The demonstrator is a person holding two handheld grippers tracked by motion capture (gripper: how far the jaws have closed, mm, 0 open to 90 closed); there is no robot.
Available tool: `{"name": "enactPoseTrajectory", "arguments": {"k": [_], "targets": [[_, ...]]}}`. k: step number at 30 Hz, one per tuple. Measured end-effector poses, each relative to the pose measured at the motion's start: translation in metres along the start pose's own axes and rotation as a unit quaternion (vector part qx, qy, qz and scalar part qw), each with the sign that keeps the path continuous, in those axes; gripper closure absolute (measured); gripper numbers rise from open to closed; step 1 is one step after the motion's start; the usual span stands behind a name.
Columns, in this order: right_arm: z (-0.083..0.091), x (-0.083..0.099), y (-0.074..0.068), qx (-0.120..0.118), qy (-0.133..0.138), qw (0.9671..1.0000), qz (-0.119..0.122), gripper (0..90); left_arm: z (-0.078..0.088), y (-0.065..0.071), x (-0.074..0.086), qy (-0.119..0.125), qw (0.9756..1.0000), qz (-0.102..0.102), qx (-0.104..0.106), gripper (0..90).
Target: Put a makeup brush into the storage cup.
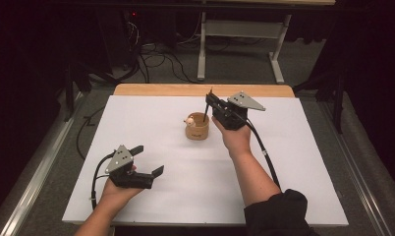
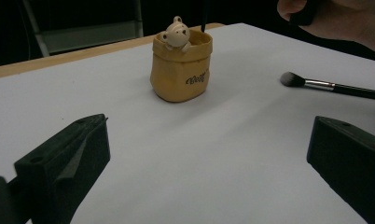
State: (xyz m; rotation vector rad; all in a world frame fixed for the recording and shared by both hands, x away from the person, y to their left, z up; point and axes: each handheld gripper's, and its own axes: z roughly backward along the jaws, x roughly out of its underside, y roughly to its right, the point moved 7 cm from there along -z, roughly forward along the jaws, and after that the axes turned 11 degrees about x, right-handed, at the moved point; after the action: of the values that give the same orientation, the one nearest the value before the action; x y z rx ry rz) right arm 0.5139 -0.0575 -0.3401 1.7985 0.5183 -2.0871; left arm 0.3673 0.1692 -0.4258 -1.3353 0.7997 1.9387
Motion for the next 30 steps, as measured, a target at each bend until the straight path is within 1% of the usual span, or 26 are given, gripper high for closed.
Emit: {"name": "enactPoseTrajectory", "arguments": {"k": [3, 9, 15, 16, 18, 25, 30], "targets": [[-0.002, 0.002, 0.002, 0.001, -0.002, 1.0, 0.0, 85.7, 0.0, 0.0, 0.0, 0.0, 1.0, 0.0, 0.0, 0.0], [-0.006, 0.008, 0.002, 0.0, -0.015, 0.9999, -0.007, 85.7, 0.0, 0.0, 0.0, 0.0, 1.0, -0.003, -0.001, 0.0], [-0.009, 0.015, 0.0, -0.004, -0.026, 0.9996, -0.007, 85.6, 0.001, 0.001, -0.001, 0.003, 1.0, -0.003, 0.0, 0.0], [-0.01, 0.016, -0.001, -0.005, -0.027, 0.9996, -0.003, 85.6, 0.001, 0.001, -0.001, 0.003, 1.0, -0.003, 0.0, 0.0], [-0.011, 0.018, -0.001, -0.006, -0.03, 0.9995, -0.005, 85.6, 0.001, 0.001, -0.001, 0.003, 1.0, -0.003, 0.001, 0.0], [-0.015, 0.026, -0.001, -0.004, -0.043, 0.9991, -0.005, 85.6, -0.001, 0.003, 0.0, -0.003, 0.9999, -0.009, 0.003, 0.0], [-0.015, 0.03, -0.002, -0.004, -0.049, 0.9988, -0.002, 85.5, -0.001, 0.003, 0.0, -0.003, 0.9999, -0.009, 0.003, 0.0]]}}
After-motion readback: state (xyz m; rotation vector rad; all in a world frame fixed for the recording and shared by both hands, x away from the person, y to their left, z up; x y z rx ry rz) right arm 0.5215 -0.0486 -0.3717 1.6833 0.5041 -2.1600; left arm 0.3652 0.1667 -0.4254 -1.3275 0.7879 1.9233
